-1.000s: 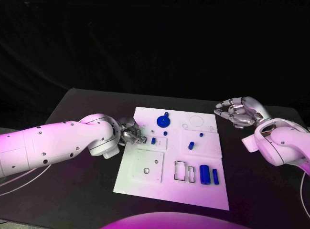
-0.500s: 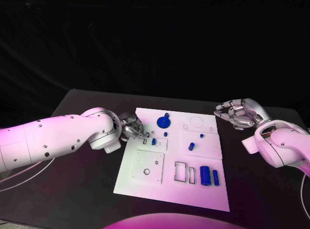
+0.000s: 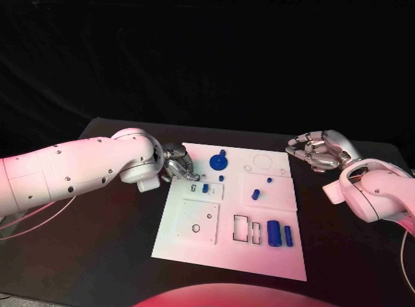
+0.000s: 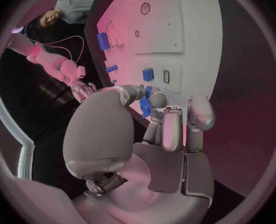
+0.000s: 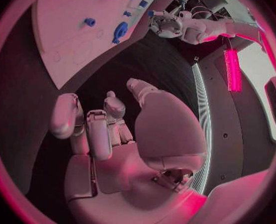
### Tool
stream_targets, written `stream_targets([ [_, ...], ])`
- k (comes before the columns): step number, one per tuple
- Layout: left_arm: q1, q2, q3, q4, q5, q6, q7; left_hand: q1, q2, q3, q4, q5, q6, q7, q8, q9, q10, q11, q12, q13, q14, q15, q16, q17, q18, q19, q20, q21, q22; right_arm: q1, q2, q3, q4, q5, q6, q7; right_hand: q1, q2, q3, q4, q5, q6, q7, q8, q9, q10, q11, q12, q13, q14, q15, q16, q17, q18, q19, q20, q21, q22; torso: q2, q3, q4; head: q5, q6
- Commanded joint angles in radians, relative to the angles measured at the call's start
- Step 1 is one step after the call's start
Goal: Assemble the parts on the task board
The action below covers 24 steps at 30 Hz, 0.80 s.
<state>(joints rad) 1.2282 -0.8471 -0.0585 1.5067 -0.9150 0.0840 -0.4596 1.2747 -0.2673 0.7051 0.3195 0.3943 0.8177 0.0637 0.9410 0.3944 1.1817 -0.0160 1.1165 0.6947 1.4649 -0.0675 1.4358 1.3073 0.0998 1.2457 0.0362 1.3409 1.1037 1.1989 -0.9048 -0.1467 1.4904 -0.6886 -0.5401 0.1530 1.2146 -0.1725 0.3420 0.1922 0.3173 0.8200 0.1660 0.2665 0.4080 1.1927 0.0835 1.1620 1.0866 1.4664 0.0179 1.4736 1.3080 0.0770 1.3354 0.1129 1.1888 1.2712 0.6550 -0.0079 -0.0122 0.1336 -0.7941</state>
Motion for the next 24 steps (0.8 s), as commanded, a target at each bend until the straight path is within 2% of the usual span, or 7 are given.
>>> stream_targets([
  [1,0.010,0.019,-0.001,-0.022,0.002,0.146,-0.024,-0.020,0.004,0.228,-0.240,0.001,0.014,-0.004,-0.007,-0.004,0.010,0.000,0.011,0.011,0.038,-0.008,-0.003,0.019,0.009,-0.007,0.001,0.001,-0.003,-0.001,0.002,0.000,0.000,-0.003,0.014,0.003,0.005,-0.007,0.000,0.008,0.006,-0.007,0.002,0.005,-0.002,-0.002,0.000,0.006,-0.001,0.042,-0.009,-0.004,0.024,0.020,-0.008,0.001,-0.004,-0.001,0.000,-0.0008,0.0000,0.000,-0.002],
  [6,0.023,0.044,-0.007,-0.051,0.007,0.187,-0.033,-0.059,0.009,0.252,-0.284,0.001,0.026,-0.004,-0.009,-0.013,0.019,-0.001,0.022,0.027,0.041,-0.009,0.001,0.025,0.008,-0.007,0.000,0.009,0.007,-0.001,0.002,0.000,0.001,-0.003,0.014,0.003,0.005,-0.007,0.000,0.008,0.006,-0.007,0.002,0.005,-0.002,-0.002,0.000,0.006,-0.001,0.042,-0.009,-0.004,0.024,0.020,-0.008,0.001,-0.004,-0.001,0.000,0.0008,-0.0005,0.004,-0.005],
  [13,0.039,0.071,-0.019,-0.077,0.000,0.204,-0.050,-0.106,0.019,0.279,-0.334,0.004,0.035,-0.004,-0.003,-0.020,0.033,-0.002,0.031,0.038,0.047,-0.011,0.009,0.038,0.004,0.008,-0.002,0.027,0.033,-0.002,0.003,0.000,0.002,-0.003,0.013,0.003,0.005,-0.007,0.000,0.008,0.006,-0.007,0.002,0.005,-0.002,-0.002,0.000,0.006,-0.001,0.042,-0.009,-0.004,0.024,0.020,-0.008,0.001,-0.004,-0.001,0.000,0.0005,0.0007,0.002,-0.010],
  [16,0.047,0.084,-0.026,-0.088,-0.008,0.213,-0.054,-0.119,0.024,0.285,-0.346,0.004,0.036,-0.004,0.000,-0.022,0.038,-0.002,0.034,0.042,0.047,-0.011,0.009,0.038,0.003,0.012,-0.002,0.030,0.038,-0.002,0.003,0.000,0.002,-0.003,0.013,0.003,0.005,-0.007,0.000,0.008,0.006,-0.007,0.002,0.005,-0.002,-0.002,0.000,0.006,-0.001,0.042,-0.009,-0.004,0.024,0.020,-0.008,0.001,-0.004,-0.001,0.000,0.0003,-0.0001,0.003,-0.011],
  [24,0.055,0.103,-0.032,-0.108,-0.021,0.245,-0.061,-0.146,0.031,0.298,-0.372,0.007,0.038,-0.005,0.006,-0.024,0.047,-0.003,0.042,0.054,0.047,-0.012,0.010,0.039,0.001,0.017,-0.003,0.037,0.047,-0.002,0.003,0.000,0.003,-0.003,0.012,0.003,0.005,-0.007,0.000,0.008,0.006,-0.007,0.002,0.005,-0.002,-0.002,0.000,0.006,-0.001,0.042,-0.009,-0.004,0.024,0.020,-0.008,0.001,-0.004,-0.001,0.001,-0.0001,-0.0002,0.003,-0.012],
])
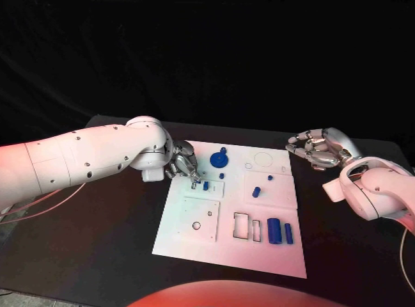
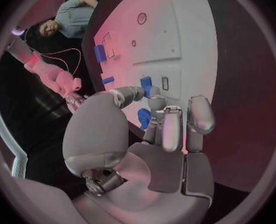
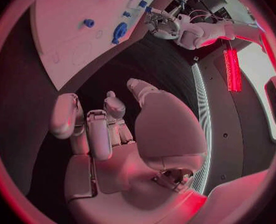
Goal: Assemble the parts on the task board
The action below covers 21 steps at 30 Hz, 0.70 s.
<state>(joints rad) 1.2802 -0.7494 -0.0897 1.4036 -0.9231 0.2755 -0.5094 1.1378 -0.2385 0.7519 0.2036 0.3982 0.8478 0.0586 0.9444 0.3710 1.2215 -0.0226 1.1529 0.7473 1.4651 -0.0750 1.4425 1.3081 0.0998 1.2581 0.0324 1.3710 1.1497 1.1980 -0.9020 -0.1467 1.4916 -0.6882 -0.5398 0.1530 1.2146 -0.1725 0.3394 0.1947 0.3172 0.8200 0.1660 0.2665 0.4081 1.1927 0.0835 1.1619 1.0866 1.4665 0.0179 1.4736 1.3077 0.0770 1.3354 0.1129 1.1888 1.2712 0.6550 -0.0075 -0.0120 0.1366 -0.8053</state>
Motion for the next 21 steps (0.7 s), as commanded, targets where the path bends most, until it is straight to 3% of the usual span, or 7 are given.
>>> stream_targets([
  [1,0.004,0.007,-0.001,-0.007,-0.013,0.062,-0.013,-0.013,0.004,0.253,-0.259,0.003,0.008,0.000,0.004,-0.001,0.008,0.003,0.007,0.003,0.047,-0.005,0.003,0.038,0.001,0.005,0.000,0.007,0.001,-0.001,0.001,0.000,0.002,-0.003,0.012,0.003,0.005,-0.007,0.002,0.005,0.006,-0.007,0.002,0.005,-0.002,-0.002,0.000,0.006,-0.001,0.042,-0.009,-0.004,0.024,0.020,-0.008,0.001,-0.004,-0.001,0.001,-0.0004,-0.0004,0.000,-0.001],
  [12,0.008,0.020,-0.002,-0.031,-0.023,0.157,-0.021,-0.018,0.006,0.256,-0.265,0.003,0.007,0.000,0.005,-0.002,0.008,0.003,0.008,0.006,0.047,-0.005,0.002,0.036,0.001,0.005,0.000,0.008,0.003,-0.001,0.000,0.000,0.003,-0.003,0.011,0.003,0.005,-0.007,0.002,0.005,0.006,-0.007,0.002,0.005,-0.002,-0.002,0.000,0.006,-0.001,0.042,-0.009,-0.004,0.024,0.020,-0.008,0.001,-0.004,-0.001,0.001,-0.0013,-0.0007,0.000,-0.005],
  [21,0.008,0.024,-0.003,-0.045,-0.025,0.174,-0.022,-0.019,0.007,0.257,-0.266,0.003,0.007,0.000,0.005,-0.002,0.008,0.003,0.008,0.006,0.047,-0.005,0.002,0.036,0.001,0.006,0.000,0.008,0.003,-0.001,0.000,0.000,0.004,-0.003,0.010,0.004,0.006,-0.008,0.002,0.006,0.007,-0.009,0.002,0.006,-0.002,-0.003,-0.001,0.005,-0.002,0.042,-0.009,-0.004,0.025,0.020,-0.009,0.001,-0.006,-0.002,0.002,-0.0018,0.0003,-0.002,-0.008],
])
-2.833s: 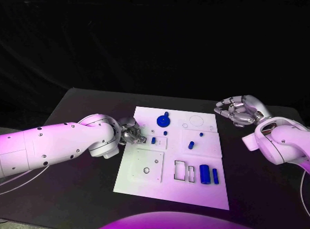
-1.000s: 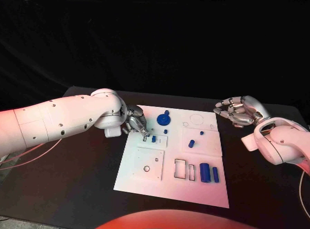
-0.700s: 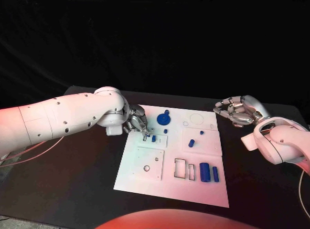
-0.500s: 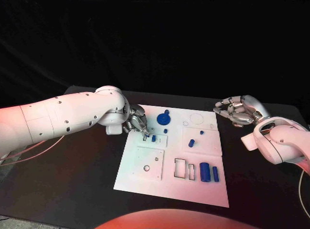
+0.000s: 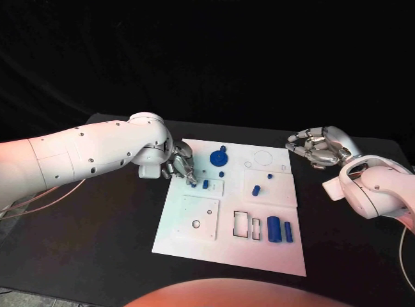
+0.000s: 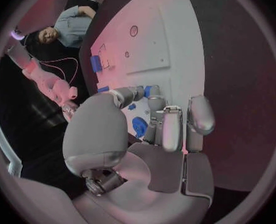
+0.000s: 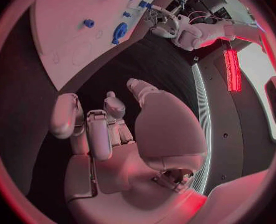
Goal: Assemble the parts on the task board
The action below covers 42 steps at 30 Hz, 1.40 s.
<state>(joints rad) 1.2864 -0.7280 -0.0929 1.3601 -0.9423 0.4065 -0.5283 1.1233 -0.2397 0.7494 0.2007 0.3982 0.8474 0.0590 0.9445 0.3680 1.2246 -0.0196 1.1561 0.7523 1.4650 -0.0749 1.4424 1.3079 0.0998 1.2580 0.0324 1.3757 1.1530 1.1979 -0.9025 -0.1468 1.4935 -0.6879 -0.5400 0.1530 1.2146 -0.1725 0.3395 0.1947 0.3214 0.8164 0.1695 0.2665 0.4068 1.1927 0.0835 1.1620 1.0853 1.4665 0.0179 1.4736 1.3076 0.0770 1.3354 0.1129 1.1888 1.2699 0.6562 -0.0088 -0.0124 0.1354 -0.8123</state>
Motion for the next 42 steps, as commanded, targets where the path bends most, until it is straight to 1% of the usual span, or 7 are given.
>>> stream_targets([
  [1,0.002,0.003,0.000,-0.002,-0.006,0.043,-0.003,-0.004,0.008,0.260,-0.263,0.003,0.007,-0.001,0.005,0.001,0.005,0.000,0.005,0.001,0.047,-0.005,0.002,0.036,0.001,0.006,0.000,0.004,0.000,-0.001,0.000,0.000,0.002,-0.004,0.010,0.004,0.006,-0.008,0.002,0.006,0.003,-0.005,-0.002,0.006,-0.001,-0.003,-0.001,0.005,-0.001,0.042,-0.009,-0.004,0.025,0.020,-0.009,0.001,-0.006,-0.001,0.000,-0.0003,0.0009,0.000,-0.001],
  [22,0.002,0.004,0.000,0.008,-0.057,-0.018,0.005,-0.009,0.010,0.261,-0.267,0.003,0.007,-0.001,0.006,0.000,0.005,0.000,0.006,0.002,0.047,-0.005,0.002,0.037,0.001,0.004,0.000,0.003,-0.001,-0.001,0.001,0.000,0.002,-0.003,0.008,0.007,0.007,-0.008,0.002,0.007,0.003,-0.006,-0.002,0.007,-0.001,-0.011,0.000,-0.002,-0.010,0.037,-0.009,-0.011,0.008,0.025,-0.021,0.001,-0.025,-0.015,0.000,0.0010,0.0003,-0.004,0.000],
  [26,0.001,0.007,0.000,0.006,-0.071,-0.019,0.005,-0.009,0.010,0.261,-0.267,0.003,0.007,-0.001,0.006,0.000,0.005,0.000,0.006,0.002,0.047,-0.005,0.002,0.037,0.001,0.004,0.000,0.003,-0.001,-0.001,0.002,0.000,0.001,0.002,0.006,0.014,0.014,-0.005,0.009,0.012,0.004,-0.017,0.001,0.014,-0.005,-0.094,0.002,-0.088,-0.110,-0.012,-0.007,-0.084,-0.117,0.060,-0.126,0.003,-0.194,-0.135,-0.001,0.0001,-0.0004,-0.004,-0.001],
  [30,0.001,0.009,0.000,0.006,-0.081,-0.022,0.006,-0.010,0.011,0.261,-0.268,0.002,0.007,-0.001,0.006,0.000,0.005,0.000,0.006,0.002,0.047,-0.005,0.002,0.036,0.001,0.005,0.000,0.004,0.000,-0.001,0.002,0.000,0.000,0.007,0.004,0.022,0.017,-0.006,0.012,0.013,0.004,-0.019,0.002,0.019,-0.006,-0.104,0.002,-0.102,-0.128,-0.022,-0.007,-0.104,-0.145,0.068,-0.151,0.004,-0.242,-0.168,0.000,-0.0003,-0.0002,-0.004,-0.001],
  [33,0.001,0.010,0.000,0.005,-0.085,-0.023,0.006,-0.010,0.011,0.261,-0.268,0.002,0.007,-0.001,0.006,0.000,0.005,0.000,0.006,0.002,0.047,-0.005,0.002,0.036,0.001,0.005,0.000,0.004,0.000,-0.001,0.003,0.000,-0.001,0.013,0.004,0.027,0.023,-0.010,0.020,0.018,0.003,-0.030,0.005,0.027,-0.010,-0.220,0.006,-0.238,-0.282,-0.100,-0.002,-0.221,-0.308,0.104,-0.274,0.008,-0.465,-0.322,-0.001,0.0004,0.0006,-0.005,-0.002],
  [38,0.001,0.012,0.000,0.006,-0.086,-0.019,0.006,-0.011,0.011,0.261,-0.268,0.002,0.007,-0.001,0.006,0.000,0.005,0.000,0.006,0.002,0.047,-0.005,0.001,0.036,0.001,0.005,0.000,0.005,0.001,-0.001,0.005,0.000,-0.003,0.032,0.006,0.037,0.034,-0.015,0.046,0.024,0.003,-0.041,0.011,0.045,-0.016,-0.244,0.013,-0.351,-0.403,-0.248,0.005,-0.529,-0.639,0.106,-0.298,0.017,-0.601,-0.415,0.000,0.0005,0.0008,-0.004,-0.004],
  [42,0.001,0.013,0.000,0.006,-0.084,-0.015,0.006,-0.011,0.011,0.261,-0.268,0.002,0.007,-0.001,0.006,0.000,0.005,0.000,0.006,0.002,0.047,-0.005,0.001,0.036,0.001,0.005,0.000,0.005,0.001,-0.001,0.006,0.000,-0.006,0.047,0.009,0.043,0.034,-0.019,0.065,0.025,0.002,-0.041,0.012,0.059,-0.022,-0.228,0.015,-0.437,-0.506,-0.242,0.006,-0.659,-0.678,0.106,-0.287,0.020,-0.683,-0.486,0.000,0.0001,0.0007,-0.004,-0.004],
])
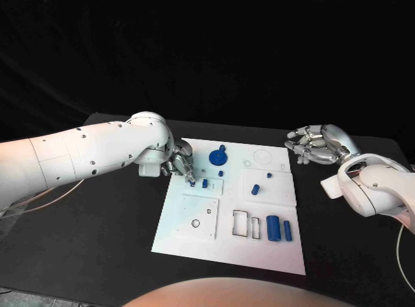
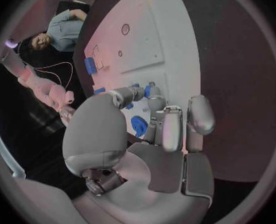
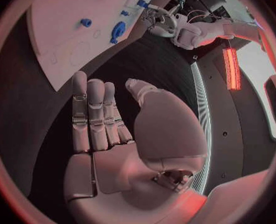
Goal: Assemble the parts on the task board
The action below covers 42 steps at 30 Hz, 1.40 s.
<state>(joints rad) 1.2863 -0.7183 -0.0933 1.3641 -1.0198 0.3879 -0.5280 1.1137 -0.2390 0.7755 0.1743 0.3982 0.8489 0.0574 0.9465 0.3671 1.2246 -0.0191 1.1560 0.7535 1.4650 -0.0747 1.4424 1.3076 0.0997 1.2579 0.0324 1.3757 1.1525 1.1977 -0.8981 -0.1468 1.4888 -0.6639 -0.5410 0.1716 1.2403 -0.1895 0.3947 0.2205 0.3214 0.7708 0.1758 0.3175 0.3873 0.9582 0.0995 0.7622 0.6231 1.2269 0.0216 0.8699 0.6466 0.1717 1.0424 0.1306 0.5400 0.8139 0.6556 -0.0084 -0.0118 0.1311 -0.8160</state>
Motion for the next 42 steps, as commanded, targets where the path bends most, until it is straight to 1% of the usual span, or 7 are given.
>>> stream_targets([
  [1,0.001,0.003,0.000,0.002,-0.007,0.004,0.005,-0.001,0.011,0.235,-0.242,0.002,0.006,0.001,0.004,0.001,0.005,-0.001,0.007,0.001,0.047,-0.005,0.001,0.036,0.001,0.006,0.000,0.005,0.002,0.000,0.002,0.000,-0.001,0.025,0.011,0.025,0.008,-0.004,0.011,-0.001,0.002,0.004,0.006,0.009,-0.004,0.006,0.001,-0.050,-0.058,-0.003,0.004,-0.074,-0.022,0.011,0.007,0.002,-0.046,-0.040,0.000,-0.0003,0.0001,0.000,0.000],
  [6,0.000,0.004,0.000,0.002,-0.006,0.009,0.005,-0.002,0.011,0.235,-0.242,0.002,0.005,0.001,0.004,0.001,0.005,0.000,0.007,0.001,0.046,-0.005,0.001,0.035,0.001,0.005,0.000,0.004,0.001,0.000,0.002,0.000,-0.003,0.039,0.013,0.031,0.007,-0.005,0.019,-0.004,0.002,0.001,0.010,0.014,-0.010,0.011,0.004,-0.092,-0.114,0.006,0.008,-0.159,-0.039,0.010,0.017,0.006,-0.095,-0.085,-0.001,0.0002,0.0000,0.001,-0.002],
  [11,0.000,0.004,-0.001,0.001,-0.006,0.009,0.006,-0.002,0.011,0.235,-0.242,0.002,0.005,0.001,0.004,0.001,0.005,0.000,0.007,0.001,0.046,-0.005,0.001,0.035,0.001,0.005,0.000,0.004,0.001,-0.001,0.004,0.000,-0.007,0.069,0.007,0.043,0.005,-0.001,0.037,-0.006,0.004,-0.001,0.019,0.021,-0.015,0.003,0.015,-0.163,-0.193,-0.016,0.022,-0.299,-0.074,0.008,0.000,0.018,-0.167,-0.147,0.000,0.0005,-0.0002,0.003,-0.003],
  [18,0.000,0.003,-0.001,0.002,-0.006,0.007,0.007,-0.003,0.012,0.235,-0.243,0.002,0.005,0.001,0.004,0.000,0.005,0.000,0.007,0.002,0.046,-0.005,0.000,0.034,0.001,0.004,0.000,0.004,0.000,-0.001,0.009,0.000,-0.015,0.151,0.010,0.079,0.005,0.006,0.088,-0.031,0.001,0.002,0.051,0.010,-0.038,-0.003,0.055,-0.339,-0.383,-0.146,0.077,-0.541,-0.182,0.004,-0.103,0.072,-0.312,-0.265,-0.001,0.0004,-0.0003,0.005,-0.003],
  [22,0.000,0.002,-0.001,0.002,-0.006,0.011,0.008,-0.004,0.012,0.236,-0.244,0.002,0.005,0.001,0.004,0.000,0.005,0.000,0.008,0.004,0.046,-0.005,0.000,0.034,0.001,0.005,0.000,0.004,0.001,-0.002,0.011,0.000,-0.017,0.187,0.016,0.102,-0.002,0.013,0.112,-0.054,0.000,0.014,0.062,-0.020,-0.062,0.013,0.070,-0.411,-0.473,-0.182,0.102,-0.625,-0.239,0.008,-0.192,0.108,-0.417,-0.353,0.000,0.0006,0.0001,0.003,-0.005],
  [26,0.000,0.001,-0.001,0.002,-0.005,0.025,0.010,-0.004,0.012,0.236,-0.244,0.002,0.005,0.001,0.004,0.000,0.005,0.000,0.008,0.004,0.046,-0.005,0.000,0.034,0.001,0.005,0.000,0.004,0.001,-0.002,0.011,0.000,-0.019,0.209,0.018,0.116,-0.017,0.017,0.119,-0.071,0.001,0.029,0.065,-0.047,-0.080,0.035,0.075,-0.453,-0.531,-0.181,0.111,-0.668,-0.281,0.012,-0.213,0.126,-0.470,-0.414,-0.001,0.0000,0.0000,0.004,-0.006],
  [42,0.000,-0.001,-0.001,0.007,0.006,0.024,0.016,-0.005,0.013,0.236,-0.246,0.002,0.005,0.001,0.005,0.000,0.007,-0.001,0.011,0.008,0.046,-0.005,0.001,0.035,0.001,0.005,0.000,0.005,0.002,-0.003,0.012,0.000,-0.022,0.225,0.015,0.131,-0.025,0.020,0.120,-0.087,0.001,0.034,0.071,-0.067,-0.092,0.034,0.082,-0.485,-0.560,-0.192,0.121,-0.703,-0.316,0.012,-0.236,0.136,-0.478,-0.462,0.000,0.0001,-0.0009,0.003,-0.007],
])
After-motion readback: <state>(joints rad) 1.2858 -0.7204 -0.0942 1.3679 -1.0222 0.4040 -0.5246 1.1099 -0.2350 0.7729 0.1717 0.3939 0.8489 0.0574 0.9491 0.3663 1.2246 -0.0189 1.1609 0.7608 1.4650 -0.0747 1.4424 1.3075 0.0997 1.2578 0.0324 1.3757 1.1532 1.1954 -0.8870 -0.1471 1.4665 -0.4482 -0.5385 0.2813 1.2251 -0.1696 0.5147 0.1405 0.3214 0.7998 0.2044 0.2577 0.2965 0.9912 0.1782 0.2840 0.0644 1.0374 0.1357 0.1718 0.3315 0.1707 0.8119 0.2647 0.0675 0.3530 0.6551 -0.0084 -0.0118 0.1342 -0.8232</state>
